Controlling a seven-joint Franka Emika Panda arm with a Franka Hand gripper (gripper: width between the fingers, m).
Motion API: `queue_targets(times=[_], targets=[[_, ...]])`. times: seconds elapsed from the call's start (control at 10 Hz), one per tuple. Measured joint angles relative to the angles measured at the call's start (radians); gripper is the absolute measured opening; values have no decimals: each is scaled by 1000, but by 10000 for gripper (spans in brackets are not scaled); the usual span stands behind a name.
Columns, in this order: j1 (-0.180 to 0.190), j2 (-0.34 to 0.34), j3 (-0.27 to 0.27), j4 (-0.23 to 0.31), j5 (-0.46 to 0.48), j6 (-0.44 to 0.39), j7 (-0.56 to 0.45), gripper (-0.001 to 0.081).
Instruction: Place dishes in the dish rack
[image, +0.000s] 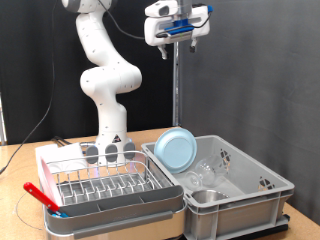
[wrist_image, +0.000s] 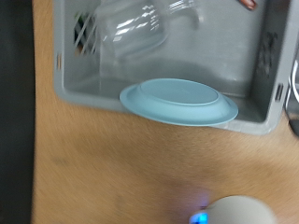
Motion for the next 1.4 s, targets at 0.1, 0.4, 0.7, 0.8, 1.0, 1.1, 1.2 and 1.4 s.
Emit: queue_targets(times=[0.1, 0.4, 0.7, 0.8, 1.0, 1.1, 1.2, 1.4], targets=[[20, -1, -13, -4, -8, -3, -116, 806], [56, -4, -33, -53, -74, 19, -429, 806], [74, -8, -52, -55, 7, 18, -512, 806], [100, -19, -73, -64, 27, 19, -624, 806], [132, -46, -90, -99, 6, 36, -835, 806], [144, -58, -96, -119, -8, 62, -926, 806], [138, -57, -95, -119, -1, 56, -885, 806], [155, -57, -119, -117, 5, 32, -1002, 806]])
